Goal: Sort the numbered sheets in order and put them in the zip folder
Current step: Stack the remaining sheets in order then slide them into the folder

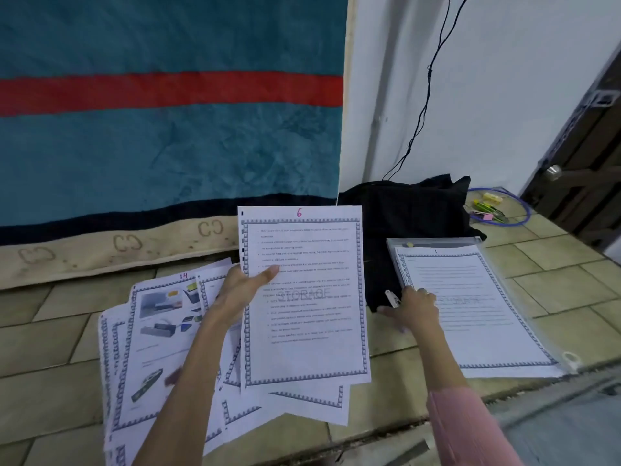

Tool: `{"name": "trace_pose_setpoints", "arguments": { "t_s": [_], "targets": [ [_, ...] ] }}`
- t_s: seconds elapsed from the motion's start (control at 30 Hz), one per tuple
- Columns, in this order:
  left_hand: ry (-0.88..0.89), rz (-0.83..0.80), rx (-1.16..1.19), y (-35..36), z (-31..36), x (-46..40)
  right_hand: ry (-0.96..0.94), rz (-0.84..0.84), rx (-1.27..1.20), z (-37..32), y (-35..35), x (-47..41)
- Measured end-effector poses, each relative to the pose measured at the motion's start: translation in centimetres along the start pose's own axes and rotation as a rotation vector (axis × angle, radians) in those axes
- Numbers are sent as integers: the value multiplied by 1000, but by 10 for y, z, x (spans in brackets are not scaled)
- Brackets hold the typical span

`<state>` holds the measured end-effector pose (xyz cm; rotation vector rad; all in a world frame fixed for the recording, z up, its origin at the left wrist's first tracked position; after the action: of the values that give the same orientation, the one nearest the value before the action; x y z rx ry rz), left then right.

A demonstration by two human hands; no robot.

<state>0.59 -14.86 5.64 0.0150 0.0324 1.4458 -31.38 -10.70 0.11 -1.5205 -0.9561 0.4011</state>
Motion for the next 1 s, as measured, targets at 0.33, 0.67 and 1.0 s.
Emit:
{"name": "trace_pose_setpoints", "arguments": {
  "t_s": [0.33,0.67,1.0],
  "targets": [
    [3,-73,9,3,3,6,17,-354,-1292,-12,-52,15],
    [74,-25,-118,19,19,10,-328,-694,-1862,-148,-123,98],
    [129,-51,-158,32,34,19,-663,-492,-1635,-211,-154,123]
  ]
}}
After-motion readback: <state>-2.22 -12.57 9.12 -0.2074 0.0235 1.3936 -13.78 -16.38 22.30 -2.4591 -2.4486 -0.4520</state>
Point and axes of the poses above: each hand's wrist, its own x-axis away from the middle knuckle, its own y-axis out of the palm, z = x × y, the point moved 7 cm from there along -x, towards the middle knuckle, and after that the axes turned 10 degrees about y, right-handed, at the moved point
